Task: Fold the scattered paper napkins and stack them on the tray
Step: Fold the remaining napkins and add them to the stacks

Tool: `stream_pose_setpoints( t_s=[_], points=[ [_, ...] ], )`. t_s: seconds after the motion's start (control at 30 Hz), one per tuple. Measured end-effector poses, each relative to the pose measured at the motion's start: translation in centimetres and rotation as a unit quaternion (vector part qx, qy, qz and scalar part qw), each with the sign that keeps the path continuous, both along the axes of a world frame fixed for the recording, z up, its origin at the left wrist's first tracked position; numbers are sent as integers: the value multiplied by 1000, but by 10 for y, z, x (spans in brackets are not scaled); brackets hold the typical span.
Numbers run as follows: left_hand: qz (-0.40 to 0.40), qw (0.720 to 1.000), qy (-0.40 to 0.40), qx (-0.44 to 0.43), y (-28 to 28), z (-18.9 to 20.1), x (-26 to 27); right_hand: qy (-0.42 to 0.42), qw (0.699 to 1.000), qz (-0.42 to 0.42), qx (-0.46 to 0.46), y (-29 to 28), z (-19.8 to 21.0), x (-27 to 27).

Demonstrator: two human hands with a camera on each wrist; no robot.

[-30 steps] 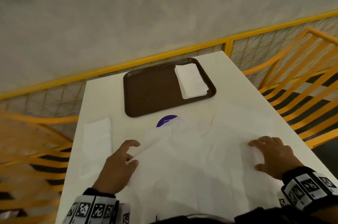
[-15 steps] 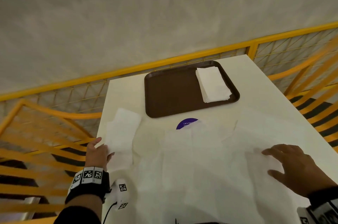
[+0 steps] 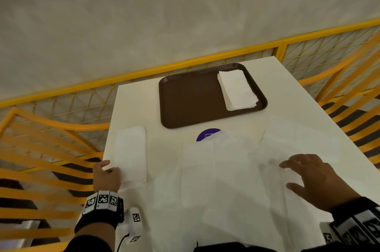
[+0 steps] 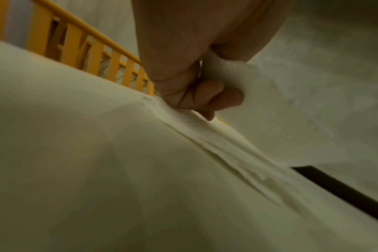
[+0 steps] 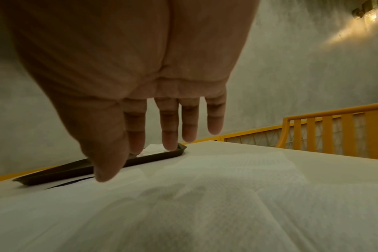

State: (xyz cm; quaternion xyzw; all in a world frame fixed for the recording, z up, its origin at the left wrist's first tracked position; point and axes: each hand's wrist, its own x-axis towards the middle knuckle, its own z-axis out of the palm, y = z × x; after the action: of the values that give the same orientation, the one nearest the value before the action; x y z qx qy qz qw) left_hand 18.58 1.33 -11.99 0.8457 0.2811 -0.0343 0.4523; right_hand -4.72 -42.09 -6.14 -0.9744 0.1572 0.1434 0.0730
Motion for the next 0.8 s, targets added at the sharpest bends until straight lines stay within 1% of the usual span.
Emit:
stream_pose_setpoints(
  t_s=[0.03, 0.07, 0.1, 0.13, 0.17, 0.2, 0.23, 0.3, 0.33, 0.4, 0.47, 0.57, 0.7, 0.77, 0.8],
  points=[
    [-42, 997, 23, 68, -3, 5, -3, -7, 1000, 5, 3, 3, -1, 2],
    [-83, 985, 39, 148, -8, 12, -7, -13, 1000, 13, 8, 6, -1, 4],
    [-120, 966, 35, 226, -15, 18, -12, -16, 1000, 22, 15, 10, -1, 6],
    [-152, 946, 15, 285, -27, 25, -18, -21, 999, 33, 26, 14, -1, 8],
    [-185, 932, -12, 310, -38, 28, -23, -25, 998, 43, 37, 17, -1, 9],
    [-223, 927, -23, 301, -50, 29, -26, -29, 997, 53, 47, 20, -2, 11],
    [-257, 929, -13, 265, -64, 30, -30, -30, 996, 62, 55, 23, -3, 13],
    [-316, 929, 54, 186, -87, 24, -35, -32, 994, 73, 72, 28, -4, 16],
    [-331, 926, 82, 163, -99, 24, -38, -33, 993, 79, 78, 30, -5, 16],
    [-336, 925, 107, 142, -120, 22, -42, -34, 992, 86, 86, 33, -6, 16],
    [-344, 918, 129, 148, -137, 20, -44, -34, 991, 89, 91, 33, -8, 13],
    [-330, 916, 161, 163, -154, 17, -43, -33, 991, 85, 100, 31, -10, 7],
    [-325, 917, 151, 177, -162, 14, -46, -28, 991, 76, 110, 27, -15, 0],
    [-329, 924, 114, 158, -162, 16, -49, -29, 989, 64, 133, 25, -17, 0],
    [-348, 921, 85, 154, -162, 19, -52, -30, 987, 55, 150, 25, -17, 0]
  ],
)
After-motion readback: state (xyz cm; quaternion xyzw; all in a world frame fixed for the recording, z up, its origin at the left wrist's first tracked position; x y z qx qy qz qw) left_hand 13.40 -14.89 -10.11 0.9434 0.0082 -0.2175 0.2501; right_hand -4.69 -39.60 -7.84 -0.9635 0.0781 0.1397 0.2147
